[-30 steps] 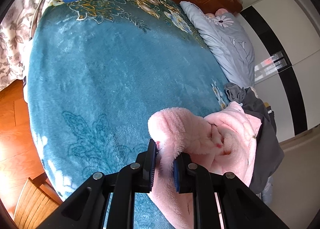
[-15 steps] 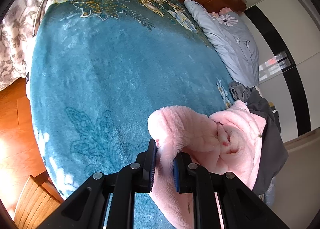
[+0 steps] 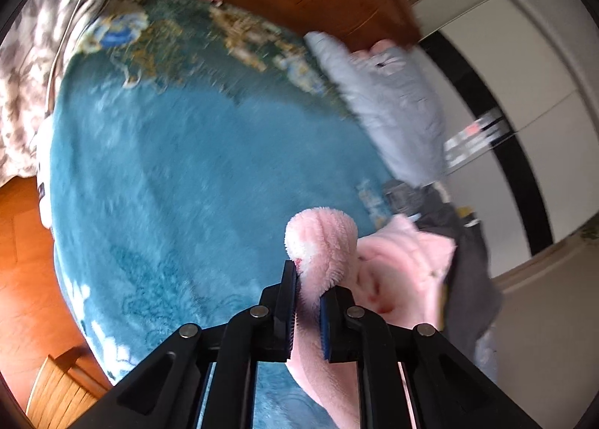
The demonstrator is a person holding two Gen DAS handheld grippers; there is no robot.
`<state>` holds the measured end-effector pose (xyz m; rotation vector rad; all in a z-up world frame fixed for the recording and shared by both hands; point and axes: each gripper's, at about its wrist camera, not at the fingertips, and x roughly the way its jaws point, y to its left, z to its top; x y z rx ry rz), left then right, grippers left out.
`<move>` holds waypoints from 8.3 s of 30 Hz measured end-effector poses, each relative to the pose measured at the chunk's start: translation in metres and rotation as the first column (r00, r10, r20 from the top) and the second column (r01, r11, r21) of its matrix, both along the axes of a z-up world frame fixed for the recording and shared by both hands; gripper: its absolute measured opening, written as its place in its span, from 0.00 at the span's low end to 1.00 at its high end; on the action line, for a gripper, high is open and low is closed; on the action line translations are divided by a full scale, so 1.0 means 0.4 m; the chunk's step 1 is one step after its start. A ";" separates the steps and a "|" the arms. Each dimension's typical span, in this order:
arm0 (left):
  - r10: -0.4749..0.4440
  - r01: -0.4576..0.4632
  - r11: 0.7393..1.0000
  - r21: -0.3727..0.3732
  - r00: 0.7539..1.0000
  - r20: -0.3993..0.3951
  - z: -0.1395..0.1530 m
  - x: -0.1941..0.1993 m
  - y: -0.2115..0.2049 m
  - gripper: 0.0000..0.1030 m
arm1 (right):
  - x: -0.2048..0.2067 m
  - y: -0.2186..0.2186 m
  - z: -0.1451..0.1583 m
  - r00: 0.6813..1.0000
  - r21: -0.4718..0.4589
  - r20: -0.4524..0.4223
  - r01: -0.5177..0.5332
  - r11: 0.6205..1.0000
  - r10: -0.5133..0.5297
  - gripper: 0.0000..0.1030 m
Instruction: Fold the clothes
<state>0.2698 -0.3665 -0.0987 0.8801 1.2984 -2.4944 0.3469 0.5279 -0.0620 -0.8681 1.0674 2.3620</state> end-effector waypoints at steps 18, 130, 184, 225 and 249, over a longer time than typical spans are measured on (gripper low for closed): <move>0.005 -0.021 0.997 0.081 0.982 0.188 -0.172 0.021 -0.039 0.14 | 0.238 0.054 -0.175 0.982 -0.102 0.164 0.114 0.988 -0.096 0.05; -0.094 0.095 0.971 -0.220 0.995 0.015 -0.155 -0.040 0.192 0.66 | -0.843 -0.816 -0.210 0.612 -0.049 0.274 -0.761 0.647 0.742 0.37; -0.168 0.303 0.910 -0.283 0.893 0.417 -0.041 -0.383 0.191 0.67 | -0.531 -0.636 -0.002 0.583 0.102 0.290 -0.807 0.581 0.759 0.44; -0.401 0.555 0.800 -0.229 0.778 0.483 -0.142 -0.608 0.417 0.69 | -0.486 -0.243 -0.065 0.799 0.057 0.315 -0.555 0.830 0.512 0.45; -0.160 0.225 0.915 -0.335 0.964 0.211 0.056 -0.484 0.230 0.13 | -0.322 -0.115 0.193 0.940 0.294 0.005 -0.326 0.899 0.340 0.07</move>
